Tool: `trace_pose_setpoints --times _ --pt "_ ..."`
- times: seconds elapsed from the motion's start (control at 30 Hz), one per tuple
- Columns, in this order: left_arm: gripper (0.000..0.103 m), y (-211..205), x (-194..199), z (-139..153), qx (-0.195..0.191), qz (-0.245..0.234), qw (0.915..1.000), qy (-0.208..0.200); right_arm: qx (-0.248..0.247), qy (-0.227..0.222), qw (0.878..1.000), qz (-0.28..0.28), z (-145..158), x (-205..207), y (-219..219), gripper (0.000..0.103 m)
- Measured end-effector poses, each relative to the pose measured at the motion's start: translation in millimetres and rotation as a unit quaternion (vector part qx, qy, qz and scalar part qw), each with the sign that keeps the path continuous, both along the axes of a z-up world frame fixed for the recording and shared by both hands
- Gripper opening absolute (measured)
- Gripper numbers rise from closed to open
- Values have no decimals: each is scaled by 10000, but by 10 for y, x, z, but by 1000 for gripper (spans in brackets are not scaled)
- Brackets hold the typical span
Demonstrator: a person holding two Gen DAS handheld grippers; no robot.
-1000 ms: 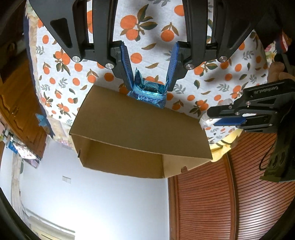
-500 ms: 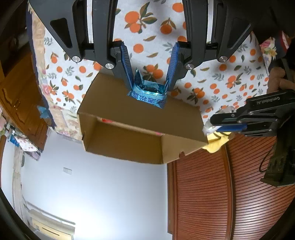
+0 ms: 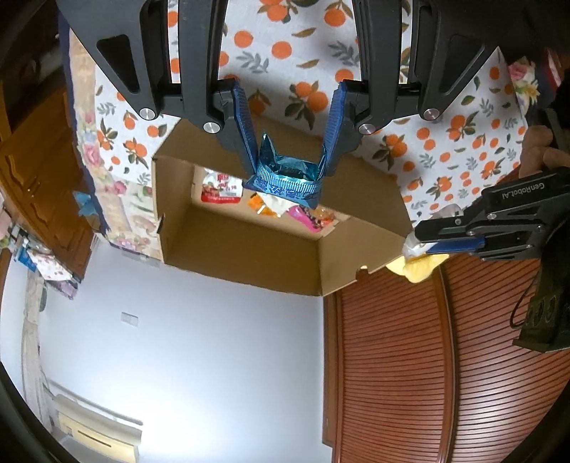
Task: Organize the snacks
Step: 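Lift both held packs over the box and lower them inside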
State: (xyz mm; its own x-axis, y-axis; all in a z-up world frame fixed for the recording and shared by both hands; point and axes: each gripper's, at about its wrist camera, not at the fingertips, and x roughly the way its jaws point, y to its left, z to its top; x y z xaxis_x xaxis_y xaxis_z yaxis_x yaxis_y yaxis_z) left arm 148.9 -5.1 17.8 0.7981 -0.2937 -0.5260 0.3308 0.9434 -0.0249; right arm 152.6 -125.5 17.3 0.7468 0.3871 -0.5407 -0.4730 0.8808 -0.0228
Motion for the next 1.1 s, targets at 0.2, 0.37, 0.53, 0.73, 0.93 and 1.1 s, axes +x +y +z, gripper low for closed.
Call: trace_pose_setpoints --times 0.2,0.37,0.53,0.73,0.93,1.1 --pt "20 14 111 100 -47 8 9999 -111 257 114 9996 9 75 194 -16 36" --pt "21 20 221 142 -46 43 9999 -119 305 140 9994 -127 139 422 7 36" --pt "21 -10 461 110 2 100 9999 3 241 272 9989 -283 116 699 26 36" --pt "21 -52 781 27 151 167 9996 186 164 530 9975 -440 -35 967 34 36" --pt "21 -104 1019 -54 237 246 9986 398 -10 699 9955 -644 -173 1186 -11 36" --pt "21 -123 1080 -140 328 267 9979 497 18 790 9944 -698 -214 1251 -42 36"
